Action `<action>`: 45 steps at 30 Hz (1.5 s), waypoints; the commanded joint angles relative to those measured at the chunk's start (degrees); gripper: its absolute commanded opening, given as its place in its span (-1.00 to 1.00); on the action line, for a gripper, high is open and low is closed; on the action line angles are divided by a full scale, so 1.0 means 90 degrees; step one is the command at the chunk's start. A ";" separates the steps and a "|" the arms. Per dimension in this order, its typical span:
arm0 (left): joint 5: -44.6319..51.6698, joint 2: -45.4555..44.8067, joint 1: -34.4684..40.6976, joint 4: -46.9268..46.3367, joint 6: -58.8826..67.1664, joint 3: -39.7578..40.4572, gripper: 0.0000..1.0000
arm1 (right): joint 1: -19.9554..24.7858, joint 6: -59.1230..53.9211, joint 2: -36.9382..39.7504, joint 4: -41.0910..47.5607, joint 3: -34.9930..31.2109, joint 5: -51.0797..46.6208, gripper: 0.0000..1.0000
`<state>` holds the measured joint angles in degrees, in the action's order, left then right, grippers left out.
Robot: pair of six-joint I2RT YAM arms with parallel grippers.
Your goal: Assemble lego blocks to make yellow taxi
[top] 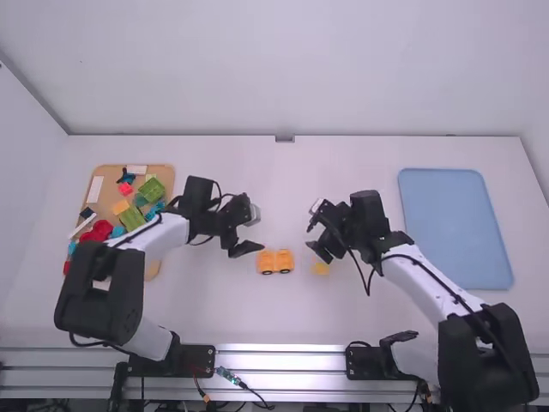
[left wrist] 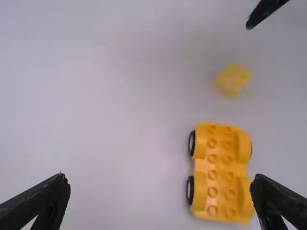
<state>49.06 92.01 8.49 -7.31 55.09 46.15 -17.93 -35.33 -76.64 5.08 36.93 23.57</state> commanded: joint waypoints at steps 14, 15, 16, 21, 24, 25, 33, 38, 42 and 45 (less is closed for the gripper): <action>0.1484 -0.0170 0.0097 0.3852 -0.0978 -0.2412 0.98 | 0.0075 -0.0058 -0.0803 -0.3368 -0.2271 0.1015 0.98; 0.1416 -0.0170 0.0100 0.4078 -0.1192 -0.2484 0.98 | 0.0085 -0.0085 -0.0811 -0.3378 -0.2302 0.1027 1.00; 0.1397 -0.0170 0.0097 0.4228 -0.1326 -0.2533 0.98 | 0.0092 -0.0095 -0.0808 -0.3368 -0.2322 0.1013 0.98; 0.1419 -0.0170 0.0095 0.4500 -0.1442 -0.2671 0.98 | 0.0345 -0.0121 -0.0808 -0.3135 -0.2314 0.0937 0.89; 0.1426 -0.0170 0.0104 0.4479 -0.1452 -0.2671 0.98 | 0.0597 -0.0250 -0.0918 -0.3172 -0.2314 0.1127 0.87; 0.1426 -0.0170 0.0095 0.4476 -0.1452 -0.2671 0.98 | 0.0656 -0.0299 -0.1017 -0.3228 -0.2314 0.1207 0.87; 0.1426 -0.0165 0.0117 0.4483 -0.1449 -0.2671 0.98 | 0.0933 -0.0452 -0.2117 -0.3832 -0.2317 0.1576 0.82; 0.1428 -0.0165 0.0119 0.4479 -0.1452 -0.2671 0.98 | 0.0959 -0.0464 -0.2261 -0.3852 -0.2317 0.1559 0.46; 0.1426 -0.0165 0.0117 0.4476 -0.1452 -0.2671 0.98 | 0.0957 -0.0517 -0.2273 -0.3847 -0.2317 0.1547 0.18; 0.1426 -0.0165 0.0119 0.4457 -0.1447 -0.2671 0.98 | 0.0952 -0.0627 -0.2273 -0.3840 -0.2322 0.1566 0.10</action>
<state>61.04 92.01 9.19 32.91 42.37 22.70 -9.52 -40.10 -96.29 -29.63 16.38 36.95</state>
